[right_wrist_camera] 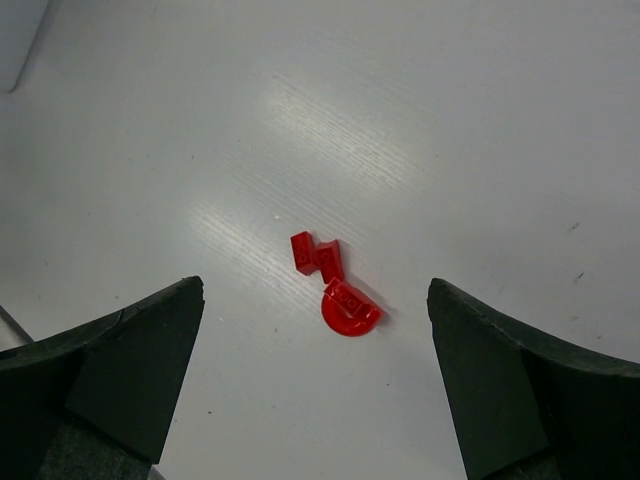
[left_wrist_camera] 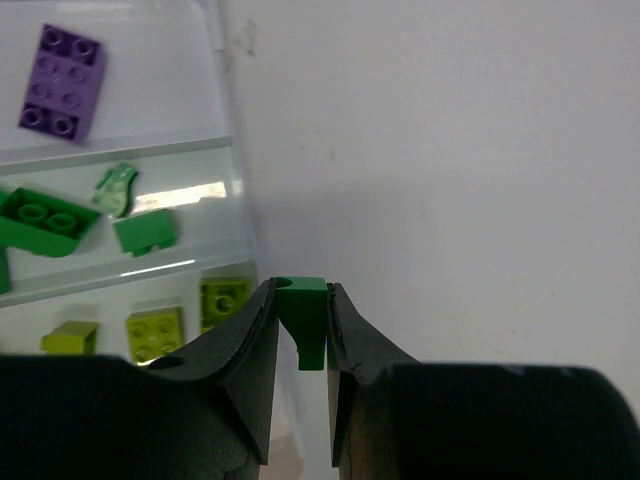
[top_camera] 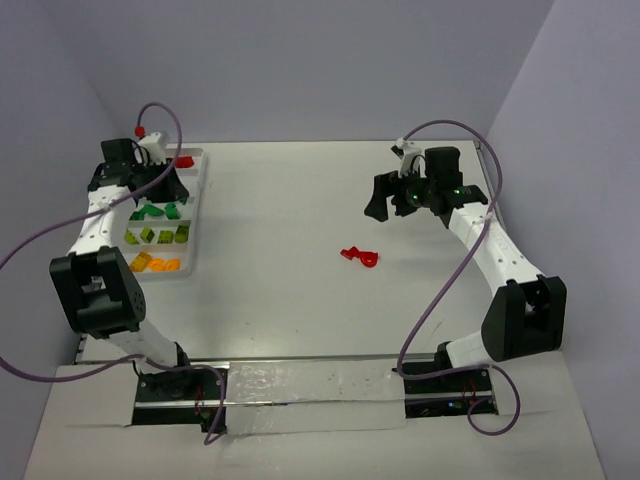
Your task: Sort the legos into containers by color
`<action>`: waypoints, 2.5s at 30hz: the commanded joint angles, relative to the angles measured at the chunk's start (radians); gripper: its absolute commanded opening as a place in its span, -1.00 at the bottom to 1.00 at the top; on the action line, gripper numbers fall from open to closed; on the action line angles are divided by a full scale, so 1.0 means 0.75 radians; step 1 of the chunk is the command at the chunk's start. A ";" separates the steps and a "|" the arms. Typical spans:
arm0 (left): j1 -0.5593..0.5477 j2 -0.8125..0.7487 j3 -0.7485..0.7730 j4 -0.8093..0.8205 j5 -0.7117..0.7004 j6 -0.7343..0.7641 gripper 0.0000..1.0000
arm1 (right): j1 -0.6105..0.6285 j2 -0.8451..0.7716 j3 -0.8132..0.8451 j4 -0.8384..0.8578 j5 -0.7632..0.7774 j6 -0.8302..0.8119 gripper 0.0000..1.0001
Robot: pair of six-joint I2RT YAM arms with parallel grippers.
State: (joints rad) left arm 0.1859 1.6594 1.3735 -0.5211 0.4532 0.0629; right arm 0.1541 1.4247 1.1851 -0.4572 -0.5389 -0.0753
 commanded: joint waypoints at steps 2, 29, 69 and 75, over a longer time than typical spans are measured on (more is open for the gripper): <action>0.043 0.158 0.132 -0.016 -0.060 0.093 -1.00 | 0.020 0.028 0.060 0.014 -0.024 -0.010 1.00; 0.040 0.442 0.273 0.139 -0.251 0.081 0.03 | 0.020 0.051 0.033 0.022 -0.007 -0.022 1.00; -1.158 0.604 0.129 0.453 0.506 0.898 0.22 | -0.324 -0.026 -0.155 -0.167 0.103 -0.151 1.00; -1.221 0.711 0.313 0.228 0.425 1.005 0.20 | -0.324 -0.014 -0.144 -0.174 0.097 -0.151 1.00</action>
State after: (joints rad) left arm -0.6980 2.1527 1.4995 -0.2348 0.7835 0.7218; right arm -0.0834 1.4258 1.0515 -0.5776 -0.4521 -0.1776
